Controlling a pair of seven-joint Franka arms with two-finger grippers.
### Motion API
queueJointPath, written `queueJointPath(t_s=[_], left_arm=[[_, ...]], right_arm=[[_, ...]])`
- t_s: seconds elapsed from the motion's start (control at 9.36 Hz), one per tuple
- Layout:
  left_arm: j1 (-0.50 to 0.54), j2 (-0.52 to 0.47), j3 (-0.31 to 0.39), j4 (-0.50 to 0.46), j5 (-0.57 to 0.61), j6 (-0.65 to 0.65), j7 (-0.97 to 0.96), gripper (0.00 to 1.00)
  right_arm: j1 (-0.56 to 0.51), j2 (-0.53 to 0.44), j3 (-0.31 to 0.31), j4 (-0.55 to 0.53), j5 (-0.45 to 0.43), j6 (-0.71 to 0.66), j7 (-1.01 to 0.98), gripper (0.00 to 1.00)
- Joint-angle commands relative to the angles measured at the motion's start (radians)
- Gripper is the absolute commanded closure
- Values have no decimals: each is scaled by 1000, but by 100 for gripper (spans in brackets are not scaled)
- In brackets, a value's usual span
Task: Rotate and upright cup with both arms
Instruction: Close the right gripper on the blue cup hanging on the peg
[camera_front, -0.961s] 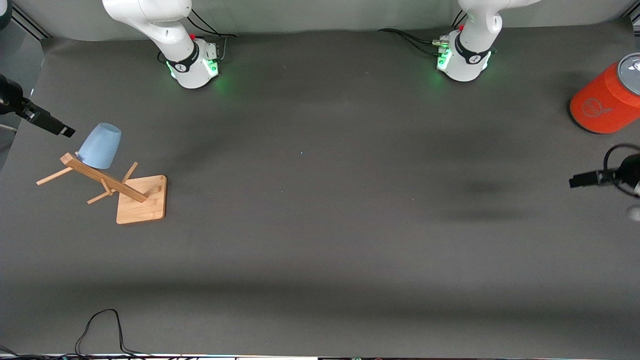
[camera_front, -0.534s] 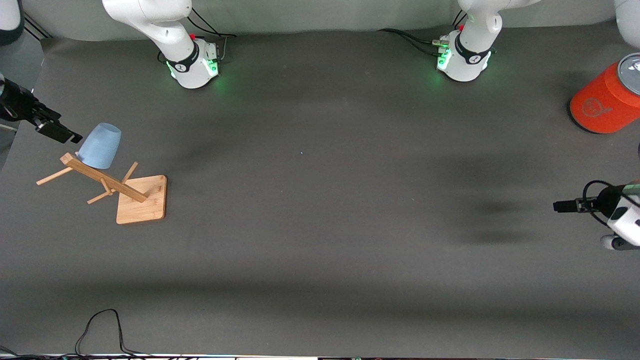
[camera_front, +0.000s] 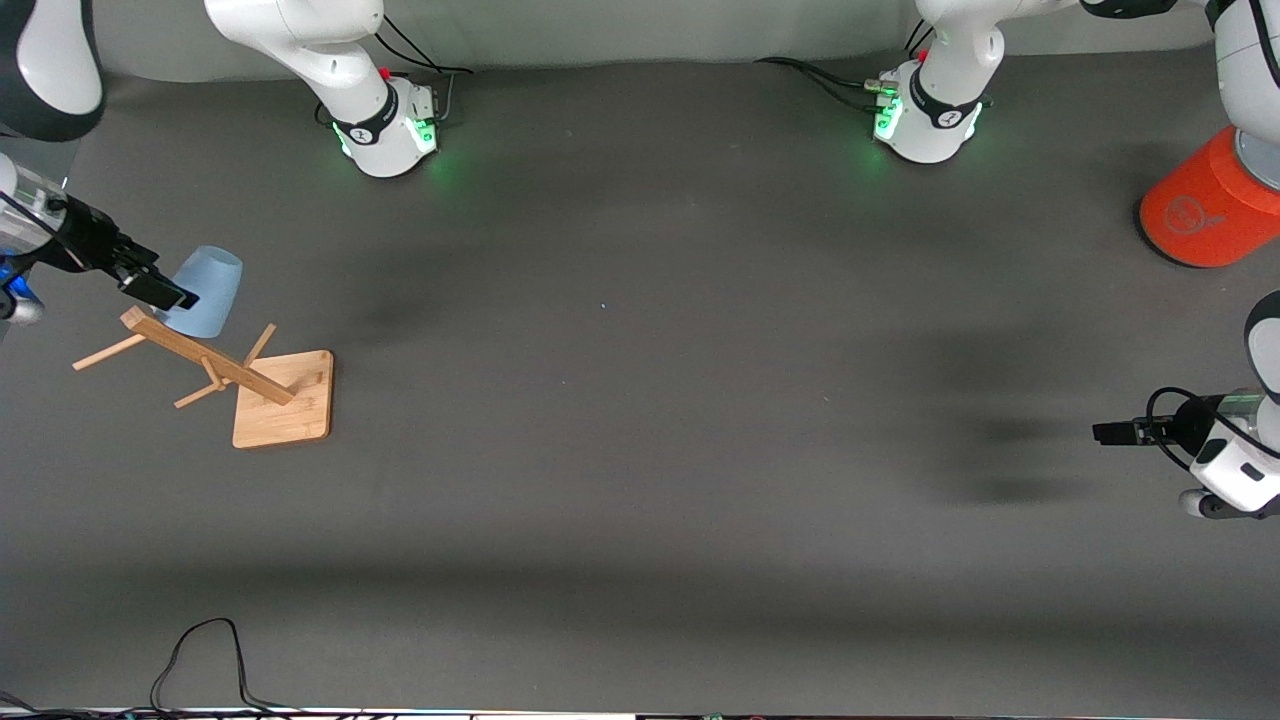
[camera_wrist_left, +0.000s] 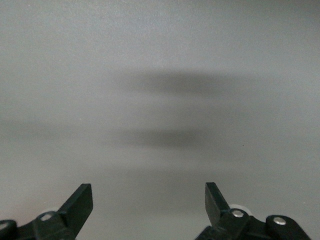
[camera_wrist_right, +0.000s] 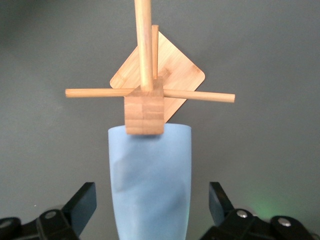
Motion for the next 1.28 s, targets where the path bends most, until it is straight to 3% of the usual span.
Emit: queueJointPath(t_s=[0.0,0.43,0.53,0.64,1.07,1.17], left_arm=[[4,14,-3,23,-7,15,16,0],[5,16,-3,23,-7,15,18,0],[5,16,-1,23,-7,15,18,0],[5,16,-3,22,-7,15,18,0],[5,16,-3,22,-8,15,18,0],[5,16,-3,22,-8,15,18,0]], right_arm=[[4,4,-1,-60,-2,67,23,0],[4,24,-1,-63,0,89,23,0],[4,24,-1,-63,1,89,23,14],[4,24,-1,-63,0,89,22,46],[4,22,1,-57,0,81,23,50],[5,18,1,-52,0,77,25,57]])
